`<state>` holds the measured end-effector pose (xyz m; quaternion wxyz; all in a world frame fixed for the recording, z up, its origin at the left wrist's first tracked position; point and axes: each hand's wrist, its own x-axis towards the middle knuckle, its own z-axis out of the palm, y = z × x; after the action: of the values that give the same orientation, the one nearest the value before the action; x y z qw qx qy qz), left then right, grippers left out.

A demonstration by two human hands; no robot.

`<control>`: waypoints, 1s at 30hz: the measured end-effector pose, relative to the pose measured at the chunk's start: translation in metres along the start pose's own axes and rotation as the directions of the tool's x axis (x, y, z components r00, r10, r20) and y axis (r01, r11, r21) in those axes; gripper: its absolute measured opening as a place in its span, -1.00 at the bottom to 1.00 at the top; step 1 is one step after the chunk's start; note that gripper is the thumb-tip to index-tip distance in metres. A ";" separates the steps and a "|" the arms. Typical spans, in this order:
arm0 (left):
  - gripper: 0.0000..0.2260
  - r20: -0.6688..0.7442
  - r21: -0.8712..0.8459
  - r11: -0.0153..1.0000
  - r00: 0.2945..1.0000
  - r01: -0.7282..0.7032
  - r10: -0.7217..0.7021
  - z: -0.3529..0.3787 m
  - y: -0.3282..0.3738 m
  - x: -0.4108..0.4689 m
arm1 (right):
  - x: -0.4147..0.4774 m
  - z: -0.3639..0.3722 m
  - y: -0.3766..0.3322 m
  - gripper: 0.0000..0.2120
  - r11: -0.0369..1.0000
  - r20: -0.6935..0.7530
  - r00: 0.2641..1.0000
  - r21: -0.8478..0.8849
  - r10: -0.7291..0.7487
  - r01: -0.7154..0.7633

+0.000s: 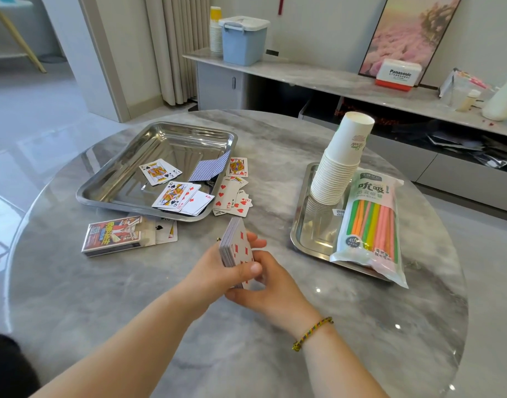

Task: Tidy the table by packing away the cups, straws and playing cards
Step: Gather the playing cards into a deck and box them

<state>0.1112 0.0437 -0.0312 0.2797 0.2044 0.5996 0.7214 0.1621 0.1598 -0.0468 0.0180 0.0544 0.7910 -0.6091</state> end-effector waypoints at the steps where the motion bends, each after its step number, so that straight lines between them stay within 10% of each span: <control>1: -0.14 0.029 -0.014 1.000 0.999 0.016 -0.015 -0.002 0.002 -0.001 | 0.000 -0.002 0.000 -0.56 1.000 0.015 1.000 -0.025 0.003 -0.003; 10: -0.40 -0.010 -0.026 0.998 0.999 -0.053 0.053 -0.020 0.012 -0.006 | -0.005 0.000 -0.007 -0.48 0.999 0.070 0.997 -0.045 -0.021 0.024; 15: -0.18 -0.009 -0.070 0.997 1.000 -0.017 0.016 -0.022 0.004 -0.012 | -0.006 0.000 -0.008 -0.52 0.996 0.055 0.998 -0.085 -0.016 0.021; 20: -0.03 0.105 0.105 0.989 0.988 0.103 -0.114 -0.047 0.019 -0.022 | -0.005 -0.001 -0.006 -0.53 0.975 0.026 1.000 -0.220 -0.005 0.011; 22: -0.26 -0.034 0.255 0.963 0.996 0.090 -0.085 -0.068 0.027 -0.024 | -0.004 -0.002 -0.004 -0.55 0.970 0.008 1.000 -0.242 -0.005 0.007; 26: -0.82 -0.447 0.671 0.717 0.875 0.192 0.184 -0.118 0.033 -0.025 | -0.003 0.002 0.001 -0.54 0.958 0.002 1.000 -0.288 -0.010 0.010; 30: -0.46 -0.471 0.852 0.309 0.877 0.423 0.099 -0.155 0.028 -0.020 | -0.003 0.004 0.003 -0.51 0.937 0.017 1.000 -0.349 -0.003 0.009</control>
<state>0.0248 -0.0891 -0.0333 0.0391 0.0956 0.9676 0.2304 0.1658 0.1566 -0.0505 0.0318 0.0431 0.8866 -0.4595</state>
